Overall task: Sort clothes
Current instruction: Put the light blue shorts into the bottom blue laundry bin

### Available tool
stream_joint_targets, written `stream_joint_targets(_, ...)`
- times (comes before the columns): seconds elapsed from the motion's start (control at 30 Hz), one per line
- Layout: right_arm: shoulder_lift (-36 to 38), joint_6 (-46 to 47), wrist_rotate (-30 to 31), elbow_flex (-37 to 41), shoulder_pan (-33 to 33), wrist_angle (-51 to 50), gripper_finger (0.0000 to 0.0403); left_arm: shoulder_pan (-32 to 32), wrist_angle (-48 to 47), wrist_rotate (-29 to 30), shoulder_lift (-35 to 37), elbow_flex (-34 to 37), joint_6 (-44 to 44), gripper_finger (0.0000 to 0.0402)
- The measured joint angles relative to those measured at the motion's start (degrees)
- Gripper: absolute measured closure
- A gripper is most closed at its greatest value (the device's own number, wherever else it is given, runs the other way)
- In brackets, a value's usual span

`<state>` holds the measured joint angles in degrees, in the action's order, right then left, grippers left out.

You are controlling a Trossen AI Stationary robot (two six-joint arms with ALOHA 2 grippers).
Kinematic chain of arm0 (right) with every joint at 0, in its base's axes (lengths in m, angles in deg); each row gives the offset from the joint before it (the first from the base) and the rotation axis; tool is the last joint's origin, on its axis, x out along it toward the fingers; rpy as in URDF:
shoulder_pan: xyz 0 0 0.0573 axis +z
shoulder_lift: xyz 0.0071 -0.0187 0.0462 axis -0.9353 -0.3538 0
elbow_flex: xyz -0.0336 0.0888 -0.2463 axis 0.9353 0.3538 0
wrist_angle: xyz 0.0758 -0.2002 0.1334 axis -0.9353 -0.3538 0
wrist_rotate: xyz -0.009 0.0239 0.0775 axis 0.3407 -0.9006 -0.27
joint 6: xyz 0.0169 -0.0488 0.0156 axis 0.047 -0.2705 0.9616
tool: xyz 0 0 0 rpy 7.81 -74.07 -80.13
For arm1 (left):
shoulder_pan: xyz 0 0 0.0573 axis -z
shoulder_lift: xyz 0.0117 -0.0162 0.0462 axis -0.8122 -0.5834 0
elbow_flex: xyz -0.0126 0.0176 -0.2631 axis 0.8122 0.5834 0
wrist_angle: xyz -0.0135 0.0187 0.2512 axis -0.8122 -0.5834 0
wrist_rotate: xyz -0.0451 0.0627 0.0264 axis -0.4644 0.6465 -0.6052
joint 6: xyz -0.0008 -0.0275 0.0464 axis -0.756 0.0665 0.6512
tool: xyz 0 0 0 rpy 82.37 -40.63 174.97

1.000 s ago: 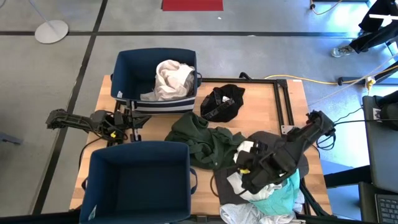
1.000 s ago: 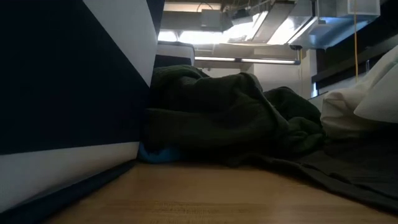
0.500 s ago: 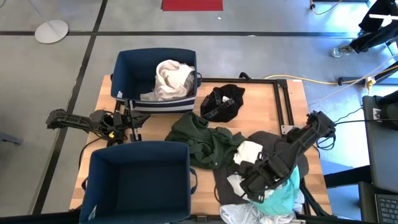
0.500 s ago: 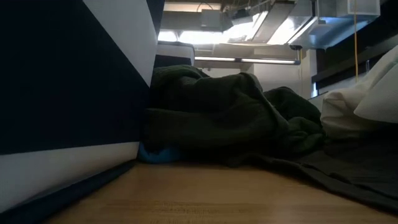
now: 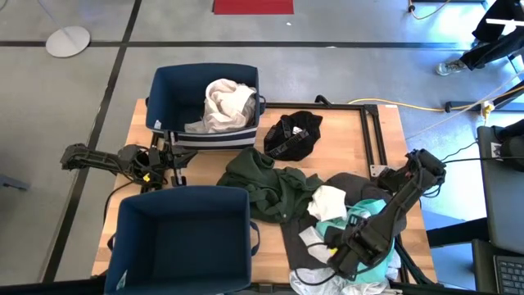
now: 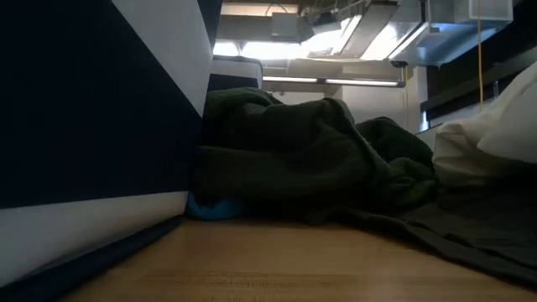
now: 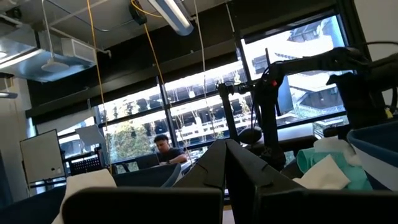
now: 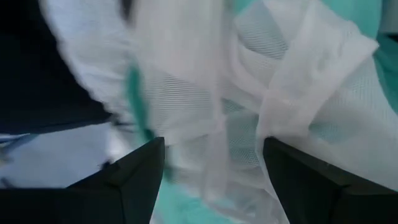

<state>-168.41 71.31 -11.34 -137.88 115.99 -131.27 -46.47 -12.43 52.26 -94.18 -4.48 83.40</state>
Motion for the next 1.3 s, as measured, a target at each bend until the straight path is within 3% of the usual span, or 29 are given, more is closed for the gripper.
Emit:
stream_joint_targets(0.3, 0.01, 1.43, 8.44, 8.41, 0.57, 8.70, 0.0125, -0.02, 0.44, 0.02, -0.02, 0.00, 1.36, 0.0402)
stream_joint_targets(0.63, 0.04, 0.00, 8.92, 14.63, 0.53, 10.25, 0.0134, -0.02, 0.39, 0.02, -0.02, 0.00, 1.38, 0.0402)
stream_joint_targets(0.8, 0.04, -0.16, 9.44, 15.87, 0.53, 11.13, 0.0204, -0.02, 0.35, 0.03, -0.02, 0.00, 1.80, 0.0402)
stream_joint_targets(1.03, 0.04, -3.92, 7.91, 15.79, 0.18, 10.56, 0.0376, -0.02, 0.37, 0.02, -0.02, 0.00, 1.86, 0.0402)
stream_joint_targets(1.3, -0.11, -7.55, 8.93, 8.98, -0.82, 6.39, 0.0354, -0.02, 0.37, 0.02, -0.02, 0.00, 2.23, 0.0402)
